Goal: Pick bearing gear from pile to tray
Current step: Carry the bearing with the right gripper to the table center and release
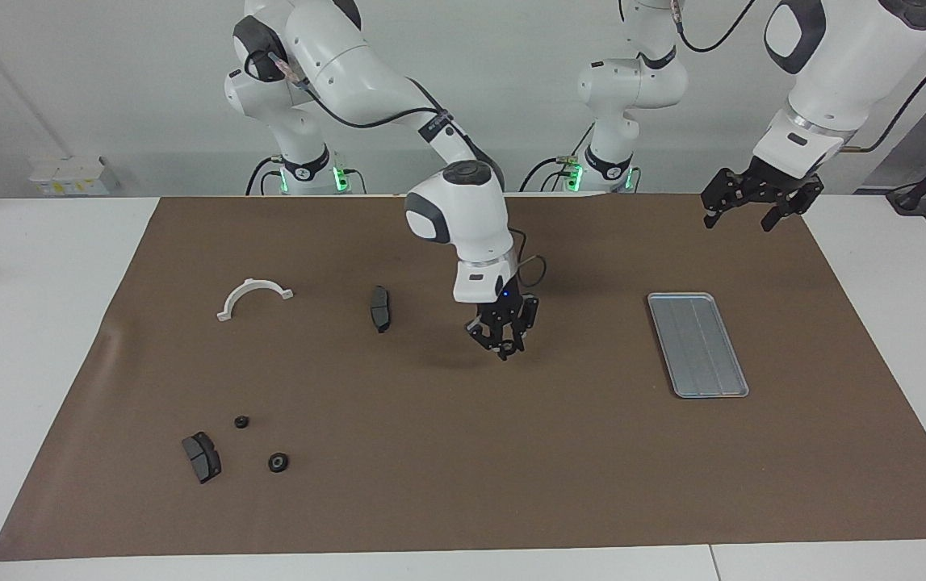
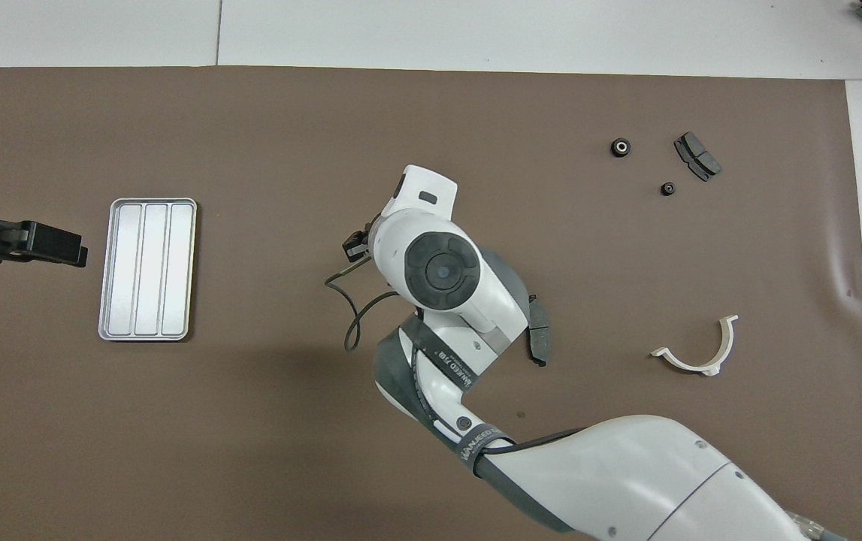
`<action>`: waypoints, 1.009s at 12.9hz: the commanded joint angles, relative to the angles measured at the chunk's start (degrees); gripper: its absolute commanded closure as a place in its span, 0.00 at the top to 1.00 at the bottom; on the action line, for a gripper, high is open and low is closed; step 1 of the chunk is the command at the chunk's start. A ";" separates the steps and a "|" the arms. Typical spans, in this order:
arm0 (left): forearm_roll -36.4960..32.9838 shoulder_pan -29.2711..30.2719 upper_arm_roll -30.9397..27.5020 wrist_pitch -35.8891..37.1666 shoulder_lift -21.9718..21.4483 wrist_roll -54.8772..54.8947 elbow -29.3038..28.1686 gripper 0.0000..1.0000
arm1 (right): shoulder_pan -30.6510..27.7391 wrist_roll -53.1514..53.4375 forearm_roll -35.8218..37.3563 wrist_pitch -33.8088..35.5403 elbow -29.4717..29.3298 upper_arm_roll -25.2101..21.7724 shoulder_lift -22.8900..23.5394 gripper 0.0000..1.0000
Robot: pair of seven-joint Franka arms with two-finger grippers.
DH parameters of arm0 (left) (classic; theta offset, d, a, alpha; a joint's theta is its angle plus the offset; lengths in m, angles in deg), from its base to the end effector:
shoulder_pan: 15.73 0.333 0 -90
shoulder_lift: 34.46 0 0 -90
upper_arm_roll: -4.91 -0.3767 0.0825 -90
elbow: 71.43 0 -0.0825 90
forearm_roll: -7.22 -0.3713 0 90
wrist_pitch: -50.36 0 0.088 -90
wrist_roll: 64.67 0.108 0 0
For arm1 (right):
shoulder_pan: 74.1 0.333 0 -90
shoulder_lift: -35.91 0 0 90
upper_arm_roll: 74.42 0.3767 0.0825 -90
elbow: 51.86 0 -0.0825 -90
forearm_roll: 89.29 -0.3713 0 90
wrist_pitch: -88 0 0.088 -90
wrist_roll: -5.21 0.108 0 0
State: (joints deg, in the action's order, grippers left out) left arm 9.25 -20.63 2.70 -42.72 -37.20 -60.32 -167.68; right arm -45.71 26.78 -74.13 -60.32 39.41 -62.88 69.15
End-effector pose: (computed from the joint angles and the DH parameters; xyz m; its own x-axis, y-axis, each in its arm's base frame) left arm 0.5265 -0.0278 0.6642 0.9927 -0.1207 -0.0047 -0.1204 -0.9920 0.0377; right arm 0.5933 0.4610 0.4038 0.8175 0.3925 0.4214 0.4526 -0.8904 -0.0486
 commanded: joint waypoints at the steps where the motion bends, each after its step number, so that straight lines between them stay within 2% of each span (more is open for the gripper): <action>1: -0.62 0.95 0.45 0.72 -0.07 0.58 0.54 1.00 | 2.19 3.74 4.42 -2.93 -0.83 -0.11 3.66 0.00; 3: -0.62 1.21 0.28 -1.73 -0.41 0.14 -1.03 1.00 | 4.30 3.92 5.39 -5.21 -1.18 -0.11 4.38 0.00; 4: -0.62 1.73 0.27 -4.45 -1.03 -0.73 -3.65 1.00 | 4.83 4.97 5.40 -5.22 -1.44 -0.11 4.38 0.08; 5: -0.62 1.65 0.45 -7.43 -1.73 -2.05 -5.94 1.00 | 5.62 6.80 5.40 -4.96 -1.79 -0.11 4.38 0.39; 6: -0.62 1.48 0.45 -8.77 -1.30 -2.84 -6.23 1.00 | 5.80 8.04 5.49 -4.79 -2.06 -0.11 4.38 0.75; 7: -0.62 1.13 0.45 -9.74 -0.51 -3.72 -6.14 1.00 | 5.80 8.23 5.49 -4.70 -2.15 -0.28 4.38 0.86; 10: -0.53 1.21 0.45 -12.20 2.56 -5.48 -6.14 1.00 | 4.67 8.32 5.40 -0.85 -5.21 -0.64 4.73 0.91; 13: -0.62 -1.24 0.54 -16.67 6.78 -19.50 -6.49 1.00 | 0.19 7.70 5.40 2.68 -7.24 -0.81 3.67 0.90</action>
State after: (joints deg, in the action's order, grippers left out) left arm 9.20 -20.07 3.07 -55.92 -33.04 -71.73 -173.80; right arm -42.02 33.20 -70.43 -59.83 34.06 -64.39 73.10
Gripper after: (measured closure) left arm 0.000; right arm 0.097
